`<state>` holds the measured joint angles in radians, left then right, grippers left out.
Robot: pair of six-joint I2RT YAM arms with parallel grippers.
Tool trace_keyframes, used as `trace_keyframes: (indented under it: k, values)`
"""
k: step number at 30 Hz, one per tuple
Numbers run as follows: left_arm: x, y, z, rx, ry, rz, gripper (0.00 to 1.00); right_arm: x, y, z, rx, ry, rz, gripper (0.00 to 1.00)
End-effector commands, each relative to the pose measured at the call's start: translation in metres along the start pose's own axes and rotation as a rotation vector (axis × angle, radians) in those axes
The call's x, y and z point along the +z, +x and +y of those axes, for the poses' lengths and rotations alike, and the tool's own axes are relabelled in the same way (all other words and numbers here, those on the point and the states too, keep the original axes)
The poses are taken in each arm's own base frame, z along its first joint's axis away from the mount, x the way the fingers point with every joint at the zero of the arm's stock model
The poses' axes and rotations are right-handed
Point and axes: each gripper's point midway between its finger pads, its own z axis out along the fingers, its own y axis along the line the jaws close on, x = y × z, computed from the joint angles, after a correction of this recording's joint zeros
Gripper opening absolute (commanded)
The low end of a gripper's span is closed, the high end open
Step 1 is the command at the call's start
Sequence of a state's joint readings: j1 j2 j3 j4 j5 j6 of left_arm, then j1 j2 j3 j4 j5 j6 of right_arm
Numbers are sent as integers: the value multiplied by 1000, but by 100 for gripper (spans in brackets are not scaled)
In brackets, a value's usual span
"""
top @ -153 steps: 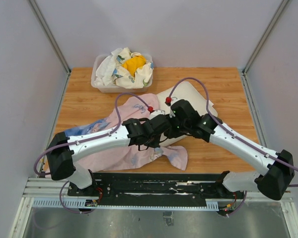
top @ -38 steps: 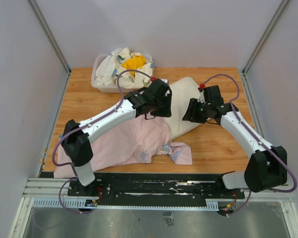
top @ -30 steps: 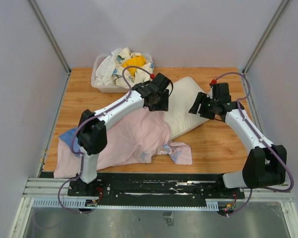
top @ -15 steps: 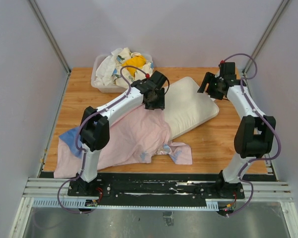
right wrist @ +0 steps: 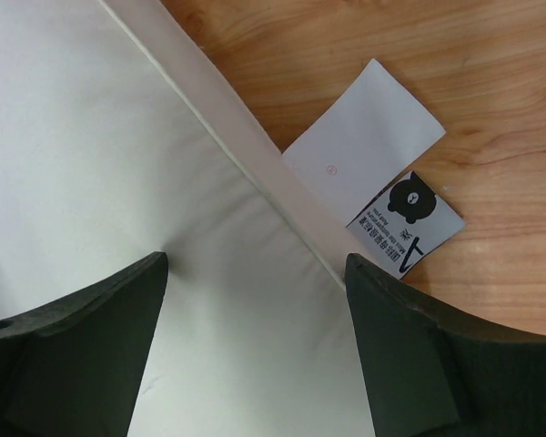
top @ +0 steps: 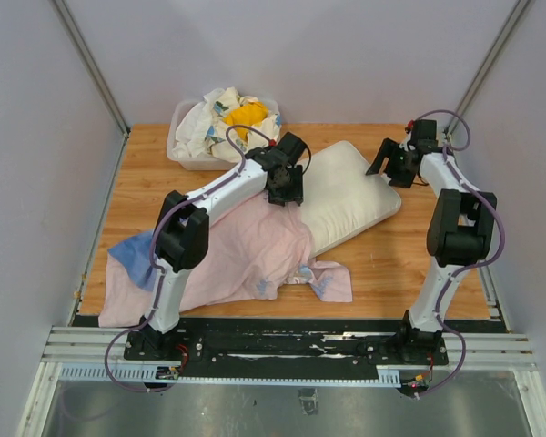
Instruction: Put the pillow into the pillowcase
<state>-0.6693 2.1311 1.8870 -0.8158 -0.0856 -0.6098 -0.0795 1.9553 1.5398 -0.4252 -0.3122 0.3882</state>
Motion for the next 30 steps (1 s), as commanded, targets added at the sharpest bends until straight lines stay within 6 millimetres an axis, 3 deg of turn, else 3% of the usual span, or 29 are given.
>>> trace_keyframes:
  k: [1,6,11,14,19,20,22,24,25,30]
  values:
    - [4,-4,0,-14,17,7,53,13,-15,-3,5,-80,-12,80]
    - [6,-5,3,-18,22,13,52,33,2,8,24,-202,54,81]
    - [8,-5,7,-23,23,17,52,38,25,26,28,-330,111,80]
    - [11,-2,7,-27,27,25,51,34,38,37,29,-377,135,74]
    - [12,1,9,-29,28,29,51,21,51,52,33,-439,131,47]
    - [12,1,9,-29,28,29,51,19,53,54,31,-447,135,25]
    - [12,3,10,-28,28,31,51,16,59,56,31,-459,151,6]
    - [11,4,11,-24,22,31,51,17,69,55,42,-450,173,1]
    - [10,3,13,-21,19,28,51,7,67,60,31,-458,159,1]
    - [-7,-7,24,-6,-30,-18,52,-5,93,71,3,-452,182,1]
